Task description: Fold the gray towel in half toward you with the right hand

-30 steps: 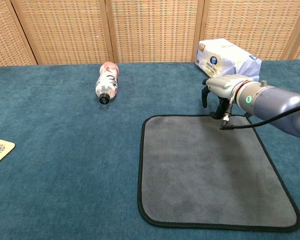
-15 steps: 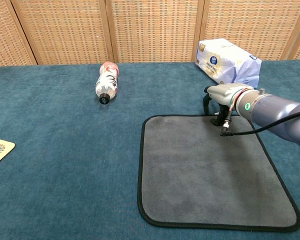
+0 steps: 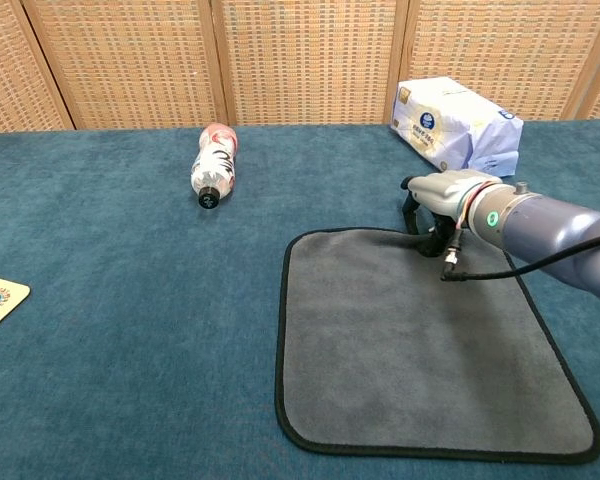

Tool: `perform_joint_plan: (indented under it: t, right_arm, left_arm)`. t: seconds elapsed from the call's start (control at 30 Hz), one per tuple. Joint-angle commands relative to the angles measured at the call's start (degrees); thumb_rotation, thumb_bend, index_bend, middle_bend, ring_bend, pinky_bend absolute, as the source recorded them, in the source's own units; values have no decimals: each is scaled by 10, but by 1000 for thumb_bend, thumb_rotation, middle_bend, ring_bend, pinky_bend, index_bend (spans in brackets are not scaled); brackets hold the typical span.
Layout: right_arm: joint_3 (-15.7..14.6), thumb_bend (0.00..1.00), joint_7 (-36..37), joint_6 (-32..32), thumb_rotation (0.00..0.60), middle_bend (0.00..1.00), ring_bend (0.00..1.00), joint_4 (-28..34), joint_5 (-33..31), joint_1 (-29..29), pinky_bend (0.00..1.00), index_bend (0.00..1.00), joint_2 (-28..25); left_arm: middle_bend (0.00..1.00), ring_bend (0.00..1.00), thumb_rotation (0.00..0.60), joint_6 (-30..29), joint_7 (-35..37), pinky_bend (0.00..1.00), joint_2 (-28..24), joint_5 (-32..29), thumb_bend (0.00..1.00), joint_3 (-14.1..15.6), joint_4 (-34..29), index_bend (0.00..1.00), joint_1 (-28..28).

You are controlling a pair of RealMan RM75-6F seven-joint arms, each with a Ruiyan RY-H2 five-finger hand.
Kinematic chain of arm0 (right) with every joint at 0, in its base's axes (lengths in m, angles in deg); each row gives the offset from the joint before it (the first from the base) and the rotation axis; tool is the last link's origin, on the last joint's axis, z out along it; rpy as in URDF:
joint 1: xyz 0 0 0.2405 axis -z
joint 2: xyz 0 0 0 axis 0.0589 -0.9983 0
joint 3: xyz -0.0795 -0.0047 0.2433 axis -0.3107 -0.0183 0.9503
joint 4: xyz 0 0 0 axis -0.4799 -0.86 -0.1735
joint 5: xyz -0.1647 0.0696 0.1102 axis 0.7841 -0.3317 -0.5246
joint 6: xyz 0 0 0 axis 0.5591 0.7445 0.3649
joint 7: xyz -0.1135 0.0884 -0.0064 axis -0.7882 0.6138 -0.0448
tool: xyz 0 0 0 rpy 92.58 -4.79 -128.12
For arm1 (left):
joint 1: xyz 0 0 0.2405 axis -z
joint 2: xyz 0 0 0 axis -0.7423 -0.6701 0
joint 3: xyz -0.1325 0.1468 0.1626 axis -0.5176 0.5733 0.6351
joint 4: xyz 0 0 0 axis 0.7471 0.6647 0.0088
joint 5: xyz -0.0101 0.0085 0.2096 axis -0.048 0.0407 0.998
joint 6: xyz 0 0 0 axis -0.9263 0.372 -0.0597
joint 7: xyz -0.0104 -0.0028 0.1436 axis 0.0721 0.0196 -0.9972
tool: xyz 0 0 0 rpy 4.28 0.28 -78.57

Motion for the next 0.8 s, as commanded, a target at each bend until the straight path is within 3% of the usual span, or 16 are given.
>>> perform_joint_plan:
  t: [0.03, 0.57, 0.8]
  right_arm:
    - [-7, 519, 12, 13, 600, 0, 0, 24, 22, 8, 0, 571, -14]
    - [-73, 527, 64, 97, 600, 0, 0, 227, 142, 87, 0, 580, -112]
    - [-133, 527, 80, 142, 600, 0, 0, 288, 220, 134, 0, 580, -136]
  left_arm:
    - [0, 0, 600, 0, -1, 0, 0, 1, 165, 1, -1, 0, 0]
    - [0, 0, 600, -18, -1, 0, -4, 40, 165, 17, -15, 0, -7]
    - [0, 0, 600, -33, 7, 0, -11, 70, 165, 28, -23, 0, -16]
